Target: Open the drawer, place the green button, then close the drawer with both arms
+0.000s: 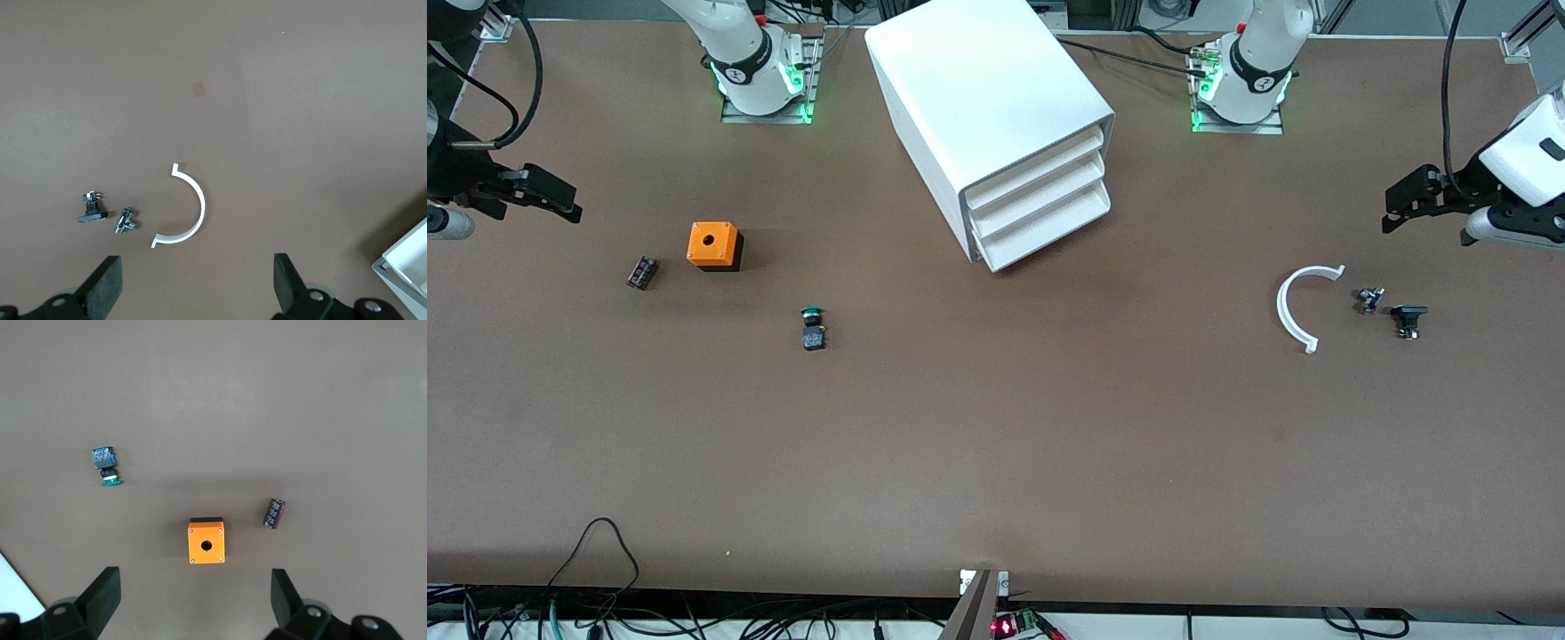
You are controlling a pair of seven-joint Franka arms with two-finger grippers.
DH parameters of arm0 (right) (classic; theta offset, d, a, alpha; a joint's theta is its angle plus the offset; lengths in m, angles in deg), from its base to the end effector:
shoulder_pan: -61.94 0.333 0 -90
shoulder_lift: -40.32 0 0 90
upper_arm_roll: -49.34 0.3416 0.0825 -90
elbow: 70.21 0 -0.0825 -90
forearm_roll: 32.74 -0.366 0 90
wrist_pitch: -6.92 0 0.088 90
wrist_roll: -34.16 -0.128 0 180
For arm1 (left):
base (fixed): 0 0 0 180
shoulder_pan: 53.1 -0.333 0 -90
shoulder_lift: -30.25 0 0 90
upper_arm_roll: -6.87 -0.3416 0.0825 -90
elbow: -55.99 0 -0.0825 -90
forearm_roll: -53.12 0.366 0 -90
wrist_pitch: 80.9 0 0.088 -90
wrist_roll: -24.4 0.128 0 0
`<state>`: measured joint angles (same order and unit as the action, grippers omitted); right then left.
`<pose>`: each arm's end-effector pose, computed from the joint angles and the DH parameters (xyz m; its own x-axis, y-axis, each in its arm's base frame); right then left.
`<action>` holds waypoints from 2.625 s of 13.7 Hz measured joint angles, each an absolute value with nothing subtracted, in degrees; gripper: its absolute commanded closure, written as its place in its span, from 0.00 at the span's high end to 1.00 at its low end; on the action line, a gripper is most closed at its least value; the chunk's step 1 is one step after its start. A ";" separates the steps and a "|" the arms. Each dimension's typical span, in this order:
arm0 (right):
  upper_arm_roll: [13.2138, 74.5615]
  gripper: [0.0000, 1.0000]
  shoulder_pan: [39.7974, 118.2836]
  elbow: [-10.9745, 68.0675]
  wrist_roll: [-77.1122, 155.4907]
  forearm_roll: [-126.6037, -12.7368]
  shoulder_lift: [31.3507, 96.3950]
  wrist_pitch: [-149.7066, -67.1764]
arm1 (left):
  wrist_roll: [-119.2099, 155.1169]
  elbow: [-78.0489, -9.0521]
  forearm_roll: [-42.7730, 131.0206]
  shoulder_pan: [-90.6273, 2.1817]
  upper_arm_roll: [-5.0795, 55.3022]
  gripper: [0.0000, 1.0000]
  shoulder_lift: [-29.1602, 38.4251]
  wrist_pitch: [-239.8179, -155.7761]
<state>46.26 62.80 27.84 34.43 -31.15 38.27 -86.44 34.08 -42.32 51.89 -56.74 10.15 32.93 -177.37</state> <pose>0.5243 -0.0242 0.5892 0.9984 -0.0322 -0.0463 -0.0311 -0.9992 0.0255 0.5287 0.0001 0.5976 0.9870 -0.1595 0.0175 -0.1598 -0.9870 0.0160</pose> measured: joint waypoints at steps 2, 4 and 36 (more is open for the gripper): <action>46.26 1.00 62.79 27.84 34.43 -31.15 38.27 -86.42 | 34.08 -42.32 51.89 -56.76 10.04 1.00 32.93 -177.37; 46.26 1.00 62.79 27.84 34.43 -31.15 38.27 -86.42 | 34.10 -42.32 51.89 -56.85 9.99 1.00 32.93 -177.37; 46.81 1.00 63.13 34.24 34.61 -32.38 41.95 -89.40 | 50.63 -58.56 -3.10 -44.89 20.54 0.90 -3.74 -189.47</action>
